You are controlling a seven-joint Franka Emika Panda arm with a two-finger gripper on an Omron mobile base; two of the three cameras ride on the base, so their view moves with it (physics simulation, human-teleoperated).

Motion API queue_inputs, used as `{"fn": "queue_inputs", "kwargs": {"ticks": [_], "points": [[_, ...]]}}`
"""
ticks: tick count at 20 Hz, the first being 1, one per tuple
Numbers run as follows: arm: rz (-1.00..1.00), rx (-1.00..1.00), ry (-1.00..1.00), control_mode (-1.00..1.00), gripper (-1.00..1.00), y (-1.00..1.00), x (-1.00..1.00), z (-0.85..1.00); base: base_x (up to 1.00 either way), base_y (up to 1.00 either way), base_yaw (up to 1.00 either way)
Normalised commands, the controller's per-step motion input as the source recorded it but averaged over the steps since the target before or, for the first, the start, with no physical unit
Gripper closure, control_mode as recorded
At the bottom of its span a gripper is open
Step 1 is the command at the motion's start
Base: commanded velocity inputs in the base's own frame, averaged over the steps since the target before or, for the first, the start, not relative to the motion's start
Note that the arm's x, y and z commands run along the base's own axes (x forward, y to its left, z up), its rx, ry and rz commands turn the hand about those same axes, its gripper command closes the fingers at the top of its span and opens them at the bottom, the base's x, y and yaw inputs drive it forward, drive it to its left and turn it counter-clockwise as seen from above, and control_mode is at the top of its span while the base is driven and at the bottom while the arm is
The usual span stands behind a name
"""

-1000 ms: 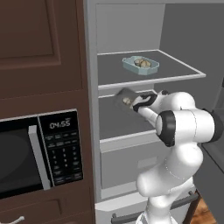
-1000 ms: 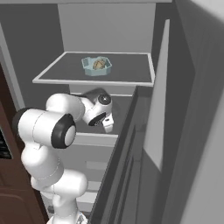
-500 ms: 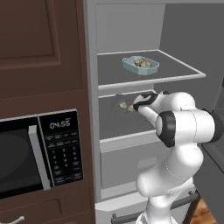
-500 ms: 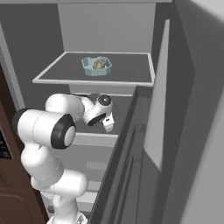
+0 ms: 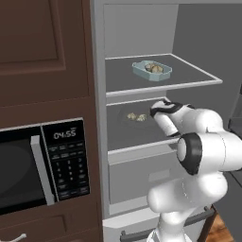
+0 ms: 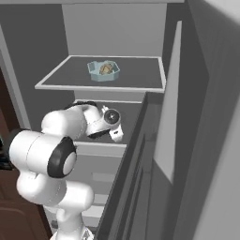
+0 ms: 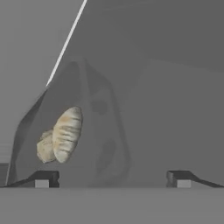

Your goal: Place two dumplings into each of the tupperware containers and then place the containers in the fridge.

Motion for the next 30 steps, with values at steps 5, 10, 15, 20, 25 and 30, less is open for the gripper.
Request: {"fn": "queue_inputs", "kwargs": {"ticks": [5, 10, 15, 20, 25, 30], "points": [[0.00, -0.01, -0.02, -1.00, -1.00, -0.05, -0.38, 0.83, 0.00, 0.00, 0.00], [0.00, -0.04, 0.04, -1.00, -1.00, 0.00, -0.50, 0.99, 0.00, 0.00, 0.00], [0.00, -0.07, 0.14, -1.00, -1.00, 0.00, -0.61, 0.90, 0.00, 0.00, 0.00], [0.00, -0.06, 0.32, -1.00, -1.00, 0.00, -0.81, 0.47, 0.00, 0.00, 0.00], [0.07, -0.12, 0.34, -1.00, -1.00, 0.43, -0.68, 0.21, 0.00, 0.00, 0.00], [0.12, -0.10, 0.32, -1.00, -1.00, 0.71, -0.80, 0.30, 0.00, 0.00, 0.00]]}}
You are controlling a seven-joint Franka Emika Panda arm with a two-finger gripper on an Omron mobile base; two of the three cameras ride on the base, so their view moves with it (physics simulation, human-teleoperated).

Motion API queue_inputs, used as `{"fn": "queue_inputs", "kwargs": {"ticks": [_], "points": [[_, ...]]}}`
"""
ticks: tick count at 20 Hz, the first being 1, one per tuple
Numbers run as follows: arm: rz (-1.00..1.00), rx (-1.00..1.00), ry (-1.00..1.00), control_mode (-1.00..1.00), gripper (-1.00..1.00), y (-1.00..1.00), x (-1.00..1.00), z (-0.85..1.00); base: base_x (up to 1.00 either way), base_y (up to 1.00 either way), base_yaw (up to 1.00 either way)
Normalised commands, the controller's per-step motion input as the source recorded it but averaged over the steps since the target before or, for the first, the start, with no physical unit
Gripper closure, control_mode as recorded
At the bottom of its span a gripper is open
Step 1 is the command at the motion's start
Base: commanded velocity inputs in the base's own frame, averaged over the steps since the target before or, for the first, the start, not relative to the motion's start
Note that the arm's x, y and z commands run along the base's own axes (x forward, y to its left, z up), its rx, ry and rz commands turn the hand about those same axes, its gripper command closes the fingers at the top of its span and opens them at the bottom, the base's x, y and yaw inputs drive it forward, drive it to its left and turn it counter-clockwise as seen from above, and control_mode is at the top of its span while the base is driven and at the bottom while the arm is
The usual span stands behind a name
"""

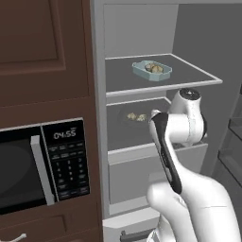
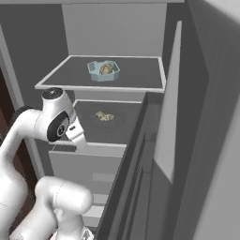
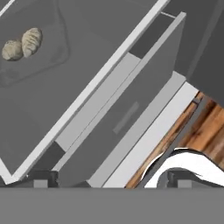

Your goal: Place two dumplings into each of the tupperware containers and then place the containers in the fridge.

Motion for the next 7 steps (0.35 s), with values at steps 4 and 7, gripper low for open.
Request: {"fn": "queue_inputs", "kwargs": {"ticks": [4, 7], "points": [[0.11, -0.09, 0.30, -1.00, -1.00, 0.29, -1.00, 0.39, 0.00, 0.00, 0.00], [0.06, -0.02, 0.19, -1.00, -1.00, -0.08, -1.00, 0.70, 0.00, 0.00, 0.00]]}}
